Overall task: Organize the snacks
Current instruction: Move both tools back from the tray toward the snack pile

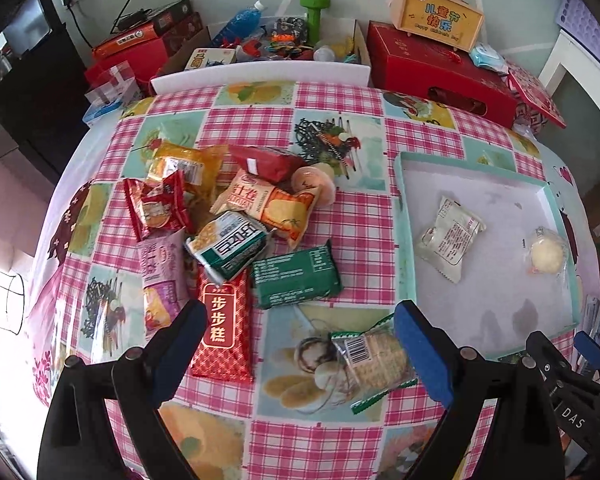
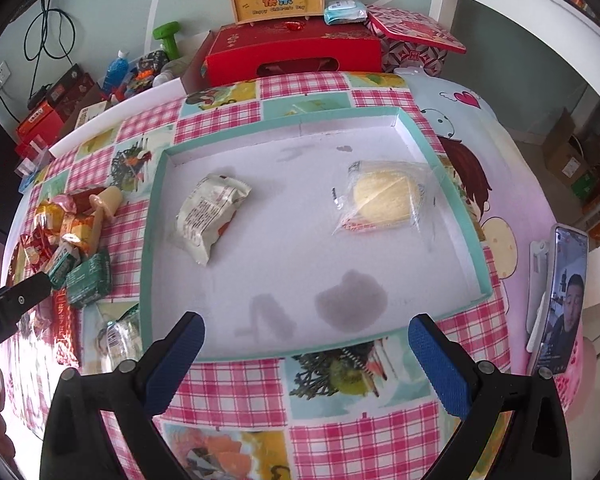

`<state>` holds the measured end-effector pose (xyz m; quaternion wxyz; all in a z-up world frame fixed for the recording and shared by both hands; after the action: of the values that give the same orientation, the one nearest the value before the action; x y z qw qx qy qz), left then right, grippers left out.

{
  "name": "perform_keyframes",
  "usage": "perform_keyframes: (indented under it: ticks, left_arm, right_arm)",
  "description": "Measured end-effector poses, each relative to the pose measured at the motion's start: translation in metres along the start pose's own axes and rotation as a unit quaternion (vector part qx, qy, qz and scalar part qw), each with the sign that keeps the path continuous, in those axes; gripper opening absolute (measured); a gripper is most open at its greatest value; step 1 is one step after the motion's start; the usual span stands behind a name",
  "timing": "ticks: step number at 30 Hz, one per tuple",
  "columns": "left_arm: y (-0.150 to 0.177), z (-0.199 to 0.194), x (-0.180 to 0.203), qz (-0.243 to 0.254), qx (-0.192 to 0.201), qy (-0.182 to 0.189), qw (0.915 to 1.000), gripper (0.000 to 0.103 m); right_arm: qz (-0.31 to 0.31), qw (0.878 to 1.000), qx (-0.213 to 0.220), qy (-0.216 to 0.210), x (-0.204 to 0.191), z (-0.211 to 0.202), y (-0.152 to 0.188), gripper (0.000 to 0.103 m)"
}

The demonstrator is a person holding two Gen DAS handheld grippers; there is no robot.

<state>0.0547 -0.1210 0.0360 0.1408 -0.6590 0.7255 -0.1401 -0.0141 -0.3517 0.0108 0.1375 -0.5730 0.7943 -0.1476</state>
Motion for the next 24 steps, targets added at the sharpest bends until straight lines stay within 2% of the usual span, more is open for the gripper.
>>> perform_keyframes:
  ticks: [13,24]
  left_arm:
    - [0.041,-0.022,-0.071,-0.033,-0.001,0.004,0.9995,0.095]
    - [0.076,-0.015,-0.135,-0.077,-0.021,0.002,0.9968,0.095]
  right_arm:
    - [-0.036,0.999,0.005,-0.013,-0.067,-0.029,0.038,0.103]
    - [-0.072,0.997,-0.008,-0.033,-0.114,-0.023,0.073,0.103]
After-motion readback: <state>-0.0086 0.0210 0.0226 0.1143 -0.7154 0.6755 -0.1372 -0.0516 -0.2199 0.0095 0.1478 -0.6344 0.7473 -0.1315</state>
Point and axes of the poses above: each gripper's, at about its wrist camera, not at the fingertips, and z roughly the way its jaws point, x to its right, y to its underside, the point moved 5 cm from there along z, roughly the way its jaws point, and after that the axes turned 1 degree about -y, right-handed, at the moved point
